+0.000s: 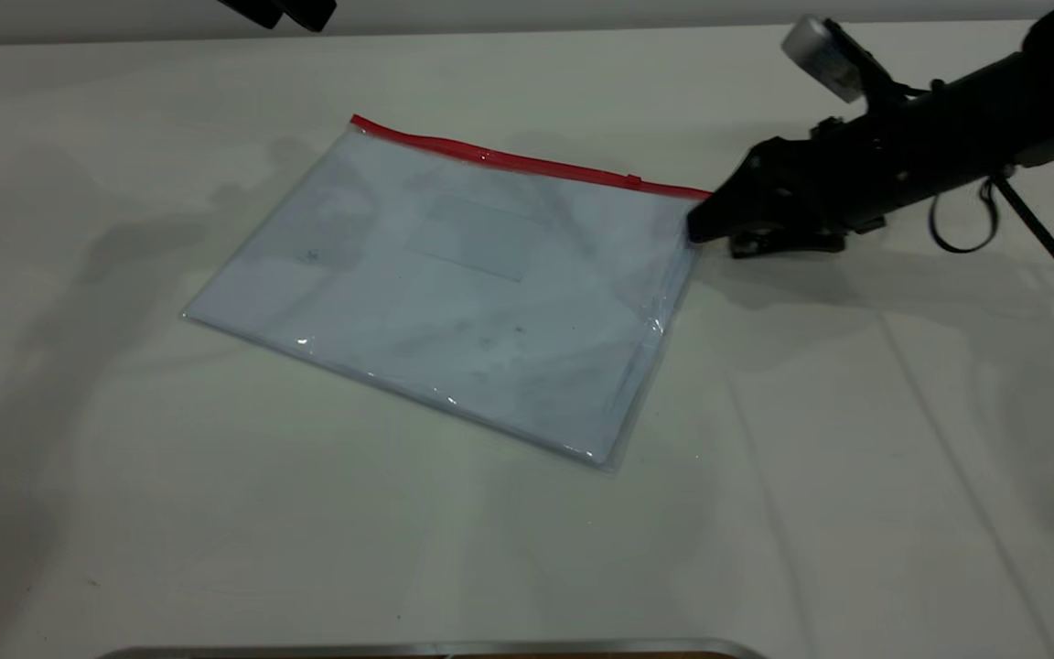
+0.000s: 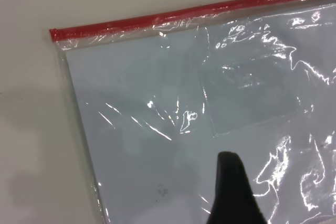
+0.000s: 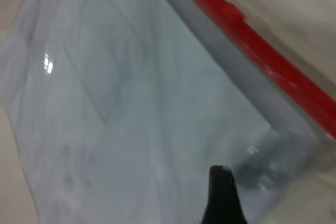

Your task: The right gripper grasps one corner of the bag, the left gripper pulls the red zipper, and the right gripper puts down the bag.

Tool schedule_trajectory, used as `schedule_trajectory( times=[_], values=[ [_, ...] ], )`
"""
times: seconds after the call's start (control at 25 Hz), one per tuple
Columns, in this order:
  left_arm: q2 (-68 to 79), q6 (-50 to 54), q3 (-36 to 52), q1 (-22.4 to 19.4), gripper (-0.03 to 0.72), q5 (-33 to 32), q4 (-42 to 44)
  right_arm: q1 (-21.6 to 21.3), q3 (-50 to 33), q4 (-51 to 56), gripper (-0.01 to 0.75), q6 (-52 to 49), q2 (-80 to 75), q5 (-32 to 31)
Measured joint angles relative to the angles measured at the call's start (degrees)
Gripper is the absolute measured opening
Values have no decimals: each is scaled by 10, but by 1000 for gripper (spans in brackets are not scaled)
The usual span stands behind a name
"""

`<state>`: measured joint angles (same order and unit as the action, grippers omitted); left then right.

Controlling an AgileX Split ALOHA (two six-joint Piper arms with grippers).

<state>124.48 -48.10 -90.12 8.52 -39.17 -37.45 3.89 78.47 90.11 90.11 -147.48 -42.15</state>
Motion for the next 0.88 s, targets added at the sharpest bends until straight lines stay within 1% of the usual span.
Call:
schedule_trajectory(
  times=[0.28, 0.36, 0.4, 0.48, 0.52, 0.64, 0.72, 0.76, 0.88],
  values=[
    [0, 0, 0, 0, 537, 11, -1, 38, 0, 73, 578, 60, -3, 14],
    [0, 0, 0, 0, 537, 14, -2, 44, 0, 89, 564, 67, -3, 18],
    [0, 0, 0, 0, 537, 15, -2, 46, 0, 95, 541, 72, -3, 18],
    [0, 0, 0, 0, 537, 16, -2, 47, 0, 105, 464, 79, -3, 19],
    [0, -1, 0, 0, 537, 16, -2, 47, 0, 109, 404, 81, -3, 19],
    [0, -2, 0, 0, 537, 18, -2, 47, 0, 113, 196, 93, -3, 19],
    [0, -9, 0, 0, 537, 19, -2, 47, 0, 114, 60, 107, -3, 7],
    [0, -18, 0, 0, 537, 19, -2, 47, 0, 114, 39, 115, -3, 0],
    [0, -74, 0, 1, 537, 21, -2, 47, 1, 107, 34, 137, -3, -23]
  ],
)
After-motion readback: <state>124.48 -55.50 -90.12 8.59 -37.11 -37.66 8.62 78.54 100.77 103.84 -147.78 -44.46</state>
